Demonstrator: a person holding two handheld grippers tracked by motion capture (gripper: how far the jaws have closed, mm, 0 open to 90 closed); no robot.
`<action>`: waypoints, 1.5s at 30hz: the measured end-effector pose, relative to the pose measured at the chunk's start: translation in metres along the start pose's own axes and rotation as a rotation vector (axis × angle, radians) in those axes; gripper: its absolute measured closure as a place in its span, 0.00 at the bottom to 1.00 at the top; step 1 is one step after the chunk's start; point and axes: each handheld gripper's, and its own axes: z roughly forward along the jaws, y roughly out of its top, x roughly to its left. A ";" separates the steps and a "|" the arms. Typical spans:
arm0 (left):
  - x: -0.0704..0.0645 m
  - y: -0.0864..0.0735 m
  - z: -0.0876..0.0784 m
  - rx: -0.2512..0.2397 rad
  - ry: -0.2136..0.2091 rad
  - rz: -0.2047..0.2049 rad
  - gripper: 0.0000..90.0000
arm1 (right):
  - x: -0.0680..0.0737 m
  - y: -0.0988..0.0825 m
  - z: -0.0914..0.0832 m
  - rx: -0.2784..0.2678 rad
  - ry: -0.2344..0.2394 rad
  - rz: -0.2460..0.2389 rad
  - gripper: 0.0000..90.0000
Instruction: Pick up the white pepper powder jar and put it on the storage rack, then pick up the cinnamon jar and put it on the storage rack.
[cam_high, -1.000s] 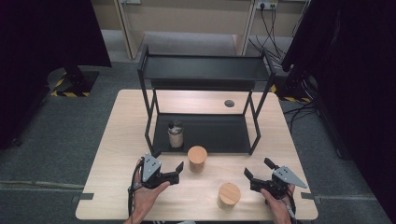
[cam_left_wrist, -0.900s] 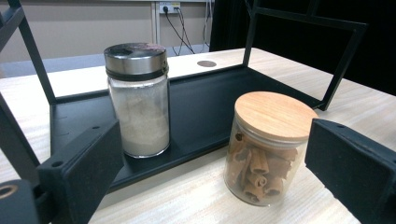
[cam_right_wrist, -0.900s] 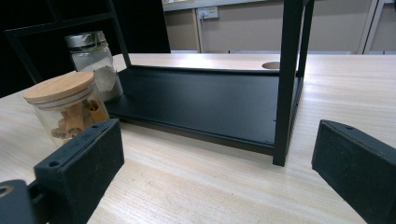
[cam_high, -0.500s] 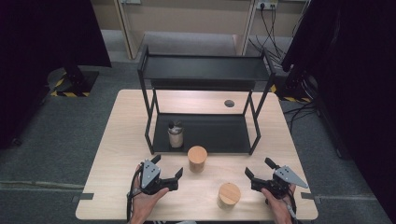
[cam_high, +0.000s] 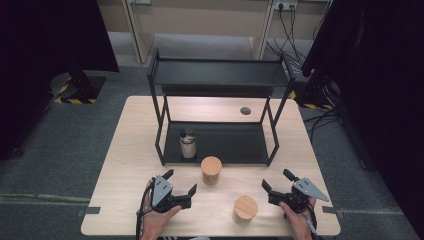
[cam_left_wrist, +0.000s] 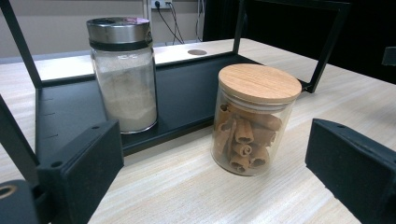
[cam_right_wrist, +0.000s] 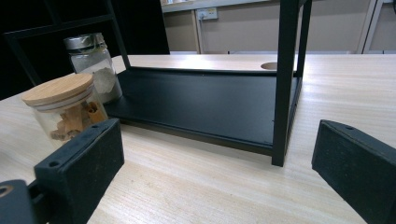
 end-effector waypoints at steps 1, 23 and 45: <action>0.000 0.000 0.000 0.000 -0.002 0.000 0.04 | 0.000 0.000 0.000 0.000 0.000 0.001 0.03; 0.001 -0.005 -0.004 -0.004 -0.009 -0.001 0.04 | 0.002 0.016 0.020 0.013 0.112 -0.103 0.03; 0.002 -0.006 -0.006 -0.002 -0.004 -0.002 0.04 | 0.008 0.039 0.059 0.070 0.278 -0.183 0.03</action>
